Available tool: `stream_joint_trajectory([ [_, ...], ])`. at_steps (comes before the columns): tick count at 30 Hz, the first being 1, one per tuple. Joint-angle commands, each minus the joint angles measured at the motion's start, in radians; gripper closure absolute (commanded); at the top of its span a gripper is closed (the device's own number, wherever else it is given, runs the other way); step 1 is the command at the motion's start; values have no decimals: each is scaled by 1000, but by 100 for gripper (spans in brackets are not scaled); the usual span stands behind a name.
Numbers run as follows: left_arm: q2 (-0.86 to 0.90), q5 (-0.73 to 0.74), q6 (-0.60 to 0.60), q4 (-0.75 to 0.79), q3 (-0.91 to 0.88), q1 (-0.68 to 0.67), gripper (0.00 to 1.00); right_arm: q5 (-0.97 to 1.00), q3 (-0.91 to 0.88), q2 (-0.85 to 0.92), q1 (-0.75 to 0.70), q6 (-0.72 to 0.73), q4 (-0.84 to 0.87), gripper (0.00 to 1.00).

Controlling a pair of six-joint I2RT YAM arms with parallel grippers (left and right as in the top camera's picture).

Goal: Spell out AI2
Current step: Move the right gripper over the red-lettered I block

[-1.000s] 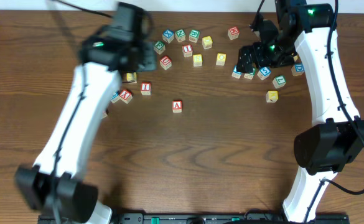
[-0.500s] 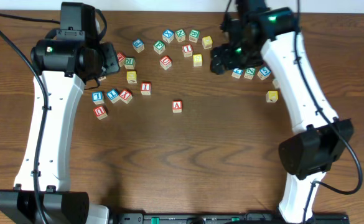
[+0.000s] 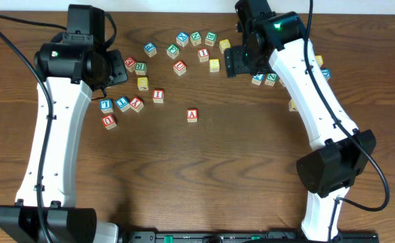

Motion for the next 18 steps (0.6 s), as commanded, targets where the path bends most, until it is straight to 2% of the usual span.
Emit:
stream_joint_trajectory([
  [1, 19, -17, 9, -4, -19, 2, 59, 77, 18, -5, -4, 98, 0, 22],
  [8, 21, -17, 9, 4, -19, 2, 59, 60, 18, -5, -2, 76, 14, 24],
  [14, 21, -21, 9, 19, -19, 2, 58, -49, 19, -3, -5, -34, 81, 36],
  [18, 21, -20, 8, 38, -19, 2, 58, -77, 83, 43, -10, -64, 95, 38],
])
